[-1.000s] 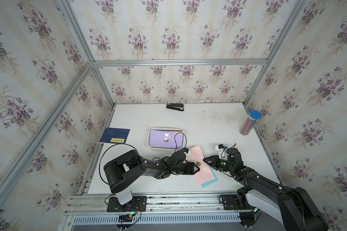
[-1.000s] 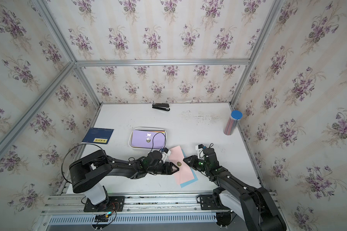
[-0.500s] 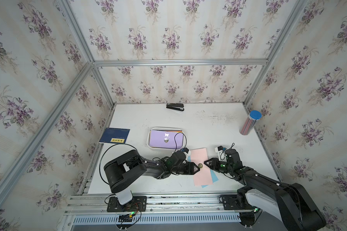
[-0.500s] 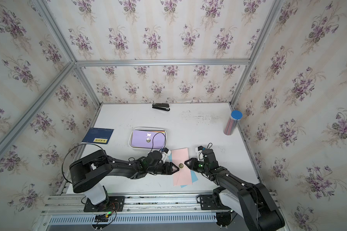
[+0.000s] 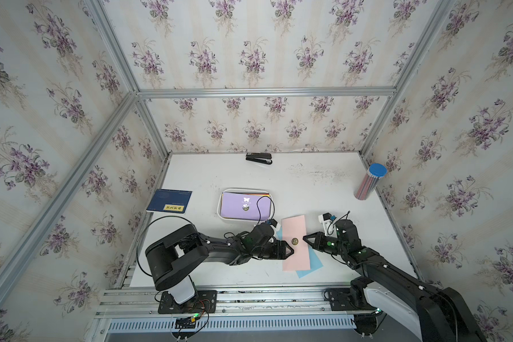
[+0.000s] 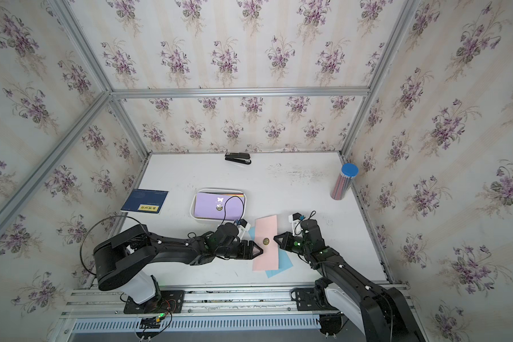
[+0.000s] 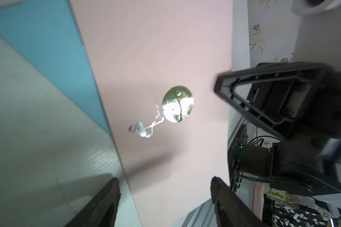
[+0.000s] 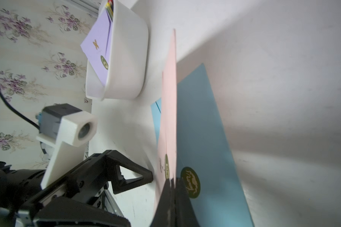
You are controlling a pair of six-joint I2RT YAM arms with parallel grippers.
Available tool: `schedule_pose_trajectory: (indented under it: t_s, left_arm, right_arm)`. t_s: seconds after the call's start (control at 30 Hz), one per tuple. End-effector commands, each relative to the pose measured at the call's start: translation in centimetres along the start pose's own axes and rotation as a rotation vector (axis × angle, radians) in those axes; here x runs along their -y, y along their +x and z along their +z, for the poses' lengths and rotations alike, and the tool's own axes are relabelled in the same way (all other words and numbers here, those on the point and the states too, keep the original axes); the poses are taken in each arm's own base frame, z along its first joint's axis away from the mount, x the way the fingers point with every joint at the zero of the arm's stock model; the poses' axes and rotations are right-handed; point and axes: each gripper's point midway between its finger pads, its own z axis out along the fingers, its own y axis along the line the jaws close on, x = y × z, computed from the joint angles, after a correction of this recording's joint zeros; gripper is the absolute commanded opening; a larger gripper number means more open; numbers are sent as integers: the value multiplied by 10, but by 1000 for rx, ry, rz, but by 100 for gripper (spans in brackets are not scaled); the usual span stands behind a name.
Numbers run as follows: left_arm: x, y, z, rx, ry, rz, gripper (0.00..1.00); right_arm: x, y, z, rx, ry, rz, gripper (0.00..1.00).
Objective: Put the sealed envelopes into the storage box
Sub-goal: Pick up the envelope from the center of the board.
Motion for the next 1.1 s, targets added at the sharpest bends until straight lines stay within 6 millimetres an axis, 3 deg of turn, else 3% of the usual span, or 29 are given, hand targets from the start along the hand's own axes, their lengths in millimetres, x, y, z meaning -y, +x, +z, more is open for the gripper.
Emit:
schedule_pose_trajectory:
  t_s: [0.0,0.27,0.37,0.5,0.83,1.07]
  left_arm:
    - [-8,1,-14,-5,-56,20,76]
    - [15,-23,-44,65,28,31,77]
    - [29,-34,-62,108,87,44,78]
    - [32,-45,-75,151,153,24,78]
    - [48,-56,-73,152,248,2,75]
    - [66,-62,-80,162,308,9,56]
  right_arm:
    - [-14,-7,-7,15,-31,29,0]
    - [-65,-23,-20,-9,-197,109,0]
    - [-77,-22,-23,-33,-253,125,0]
    - [-88,-19,-26,-61,-314,144,0]
    - [-93,-13,-26,-89,-391,202,0]
    - [-84,-10,-22,-85,-369,207,0]
